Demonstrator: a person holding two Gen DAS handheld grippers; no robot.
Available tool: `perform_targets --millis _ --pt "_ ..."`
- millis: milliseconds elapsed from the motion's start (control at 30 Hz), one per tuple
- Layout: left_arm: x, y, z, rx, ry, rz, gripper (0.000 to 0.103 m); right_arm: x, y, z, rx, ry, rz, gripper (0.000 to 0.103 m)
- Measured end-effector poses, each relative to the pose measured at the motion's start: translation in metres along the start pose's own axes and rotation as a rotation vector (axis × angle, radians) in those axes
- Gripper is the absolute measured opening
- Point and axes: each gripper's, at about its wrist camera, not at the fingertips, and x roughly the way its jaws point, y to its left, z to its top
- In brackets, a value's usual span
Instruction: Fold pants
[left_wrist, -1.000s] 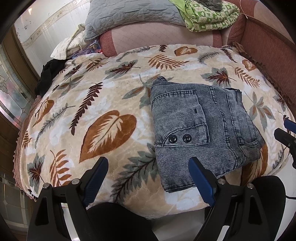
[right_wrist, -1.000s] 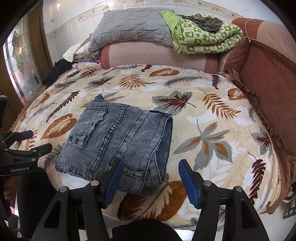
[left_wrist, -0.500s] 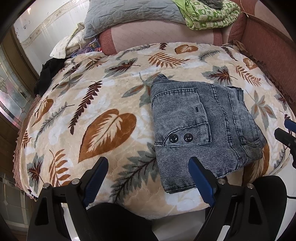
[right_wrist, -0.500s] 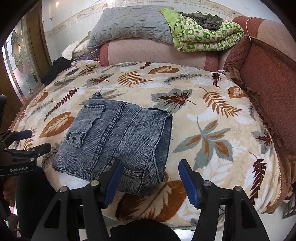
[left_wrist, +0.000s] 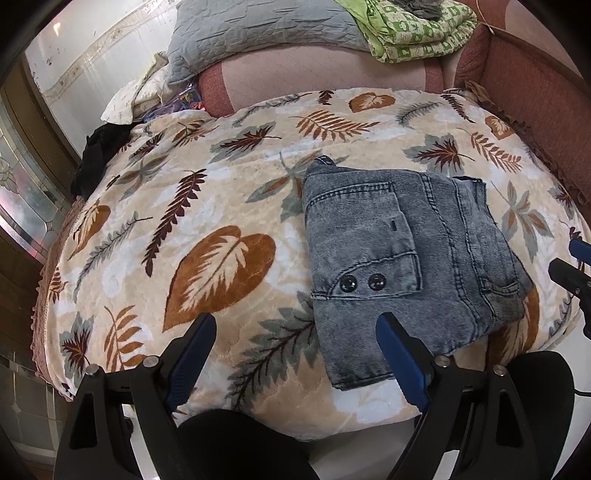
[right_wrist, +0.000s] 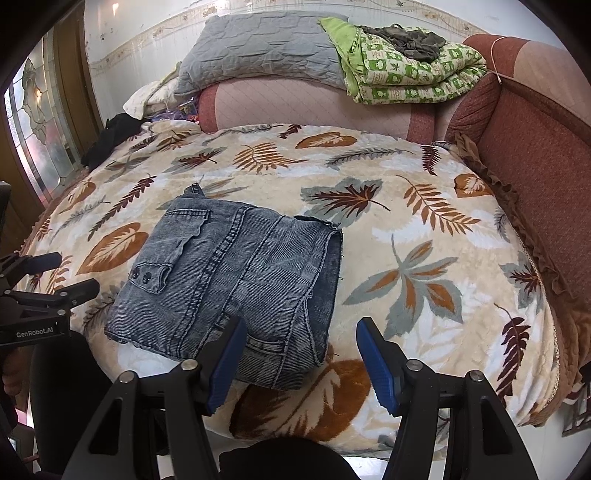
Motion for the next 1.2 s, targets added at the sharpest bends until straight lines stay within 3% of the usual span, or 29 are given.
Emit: perform_targets --millis 200,1200 --pt "0.007 0.008 0.005 -0.008 0.004 0.031 0.088 0.007 -0.002 -0.002 -0.003 0.022 -0.019 0.066" --pt "0.018 0.007 0.006 -0.012 0.022 0.022 0.088 0.017 0.001 -0.002 -0.033 0.038 -0.051 0.066"
